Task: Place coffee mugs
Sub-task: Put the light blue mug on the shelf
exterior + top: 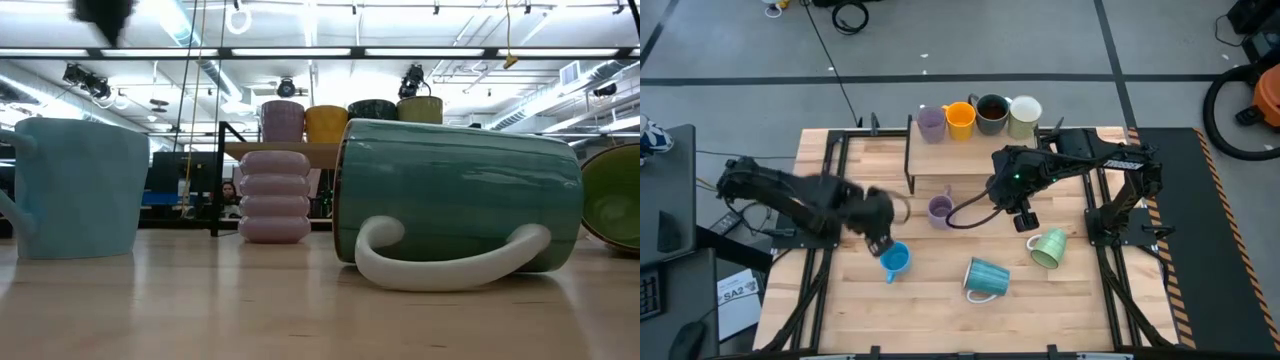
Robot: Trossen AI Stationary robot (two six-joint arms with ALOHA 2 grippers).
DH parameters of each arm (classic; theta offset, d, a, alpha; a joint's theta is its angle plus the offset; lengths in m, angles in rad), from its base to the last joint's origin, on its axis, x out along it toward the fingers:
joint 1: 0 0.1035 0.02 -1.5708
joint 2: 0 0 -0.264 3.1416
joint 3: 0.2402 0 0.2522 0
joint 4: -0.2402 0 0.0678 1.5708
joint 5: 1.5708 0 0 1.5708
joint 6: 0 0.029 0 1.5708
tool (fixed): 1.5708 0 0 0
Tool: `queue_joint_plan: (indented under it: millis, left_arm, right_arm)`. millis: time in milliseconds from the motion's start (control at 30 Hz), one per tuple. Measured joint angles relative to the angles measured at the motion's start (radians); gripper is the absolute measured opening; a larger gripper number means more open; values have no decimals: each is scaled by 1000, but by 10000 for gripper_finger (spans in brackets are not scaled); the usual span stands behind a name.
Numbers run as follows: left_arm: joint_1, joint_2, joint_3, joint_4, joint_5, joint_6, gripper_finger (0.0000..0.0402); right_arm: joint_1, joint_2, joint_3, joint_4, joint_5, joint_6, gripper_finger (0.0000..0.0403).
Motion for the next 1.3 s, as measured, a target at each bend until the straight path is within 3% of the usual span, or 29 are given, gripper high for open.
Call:
queue_joint_plan:
  millis: [167, 433, 533, 933, 1300]
  left_arm:
    - [-166, -2, -121, 115, 24, -289, 137]
    - [-359, 10, -269, 514, -20, -606, 137]
    - [-403, 41, -297, 588, -41, -695, 137]
    - [-434, 201, -297, 590, -40, -820, 137]
    - [-428, 228, -296, 496, -18, -862, 137]
  right_arm:
    - [0, 0, 0, 21, 2, -5, 130]
    - [0, 0, 0, 67, 2, -5, 130]
    - [0, 0, 0, 67, 2, -5, 131]
    - [0, 0, 0, 67, 2, -5, 130]
    - [0, 0, 0, 67, 2, -5, 129]
